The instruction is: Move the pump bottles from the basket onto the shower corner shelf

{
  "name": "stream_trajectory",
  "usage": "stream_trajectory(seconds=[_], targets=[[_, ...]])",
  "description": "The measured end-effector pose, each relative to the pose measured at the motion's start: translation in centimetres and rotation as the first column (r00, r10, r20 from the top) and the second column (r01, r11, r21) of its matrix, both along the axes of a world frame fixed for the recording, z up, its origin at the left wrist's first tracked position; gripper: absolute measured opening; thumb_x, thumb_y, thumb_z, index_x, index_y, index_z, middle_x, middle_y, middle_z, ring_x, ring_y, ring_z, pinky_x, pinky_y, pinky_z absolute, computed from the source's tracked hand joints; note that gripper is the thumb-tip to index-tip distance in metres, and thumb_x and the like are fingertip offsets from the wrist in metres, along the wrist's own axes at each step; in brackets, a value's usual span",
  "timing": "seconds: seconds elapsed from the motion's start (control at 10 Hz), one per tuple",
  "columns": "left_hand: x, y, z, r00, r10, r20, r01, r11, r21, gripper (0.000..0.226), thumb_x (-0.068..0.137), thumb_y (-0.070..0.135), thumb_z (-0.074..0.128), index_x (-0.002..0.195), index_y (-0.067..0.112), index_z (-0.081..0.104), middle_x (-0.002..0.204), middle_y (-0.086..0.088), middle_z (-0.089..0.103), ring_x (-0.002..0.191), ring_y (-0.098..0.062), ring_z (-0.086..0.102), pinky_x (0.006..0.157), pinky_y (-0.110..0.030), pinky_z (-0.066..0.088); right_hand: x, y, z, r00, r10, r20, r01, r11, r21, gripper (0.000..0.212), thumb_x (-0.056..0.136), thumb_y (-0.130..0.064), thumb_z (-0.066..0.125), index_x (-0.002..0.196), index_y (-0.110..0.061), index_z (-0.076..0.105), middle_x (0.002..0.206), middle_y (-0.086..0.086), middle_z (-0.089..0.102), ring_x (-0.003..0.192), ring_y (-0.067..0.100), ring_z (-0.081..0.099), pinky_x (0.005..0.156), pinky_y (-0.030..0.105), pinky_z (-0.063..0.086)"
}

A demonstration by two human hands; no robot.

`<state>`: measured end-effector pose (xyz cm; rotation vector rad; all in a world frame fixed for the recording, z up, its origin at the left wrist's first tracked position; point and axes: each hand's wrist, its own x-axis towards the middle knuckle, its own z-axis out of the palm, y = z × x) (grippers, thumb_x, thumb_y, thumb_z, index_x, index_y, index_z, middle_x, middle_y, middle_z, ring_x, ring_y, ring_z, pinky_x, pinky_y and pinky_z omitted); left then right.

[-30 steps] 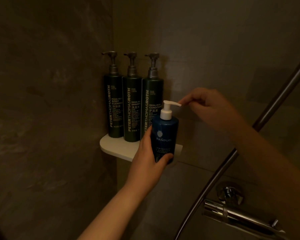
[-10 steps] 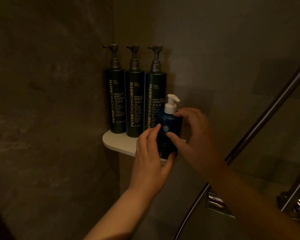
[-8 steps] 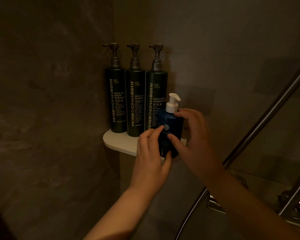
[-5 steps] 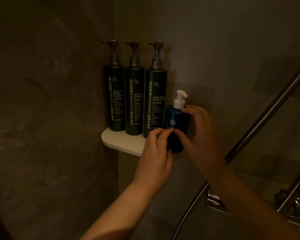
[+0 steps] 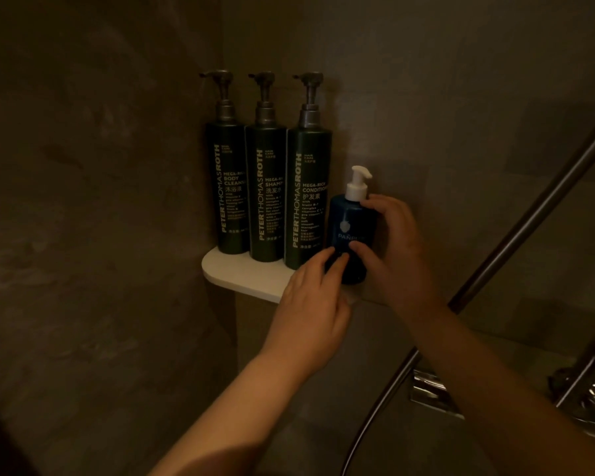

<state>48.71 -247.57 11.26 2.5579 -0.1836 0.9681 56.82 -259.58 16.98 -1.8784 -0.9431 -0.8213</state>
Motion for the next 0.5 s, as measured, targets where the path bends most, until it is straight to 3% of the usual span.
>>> stream_trajectory(seconds=[0.4, 0.5], targets=[[-0.5, 0.6, -0.4, 0.999, 0.037, -0.035, -0.036, 0.999, 0.013, 0.055, 0.096, 0.033, 0.040, 0.147, 0.021, 0.023, 0.152, -0.001, 0.020, 0.136, -0.016, 0.024, 0.109, -0.028, 0.019, 0.3, 0.6, -0.5, 0.999, 0.033, -0.011, -0.033, 0.999, 0.022, 0.054, 0.079, -0.004, 0.068, 0.128, -0.015, 0.046, 0.139, 0.002, 0.043, 0.124, 0.003, 0.039, 0.100, 0.002, 0.026], [-1.4, 1.1, -0.4, 0.996, 0.057, -0.066, -0.057, 0.998, 0.006, 0.053, 0.096, 0.037, 0.040, 0.145, 0.023, 0.026, 0.152, -0.001, 0.023, 0.136, -0.013, 0.021, 0.109, -0.027, 0.014, -0.5, 0.7, -1.1, 0.997, 0.007, -0.080, -0.007, 1.000, -0.002, 0.068, 0.081, -0.007, 0.067, 0.141, -0.018, 0.035, 0.151, 0.003, 0.028, 0.135, 0.006, 0.027, 0.101, -0.003, 0.017]])
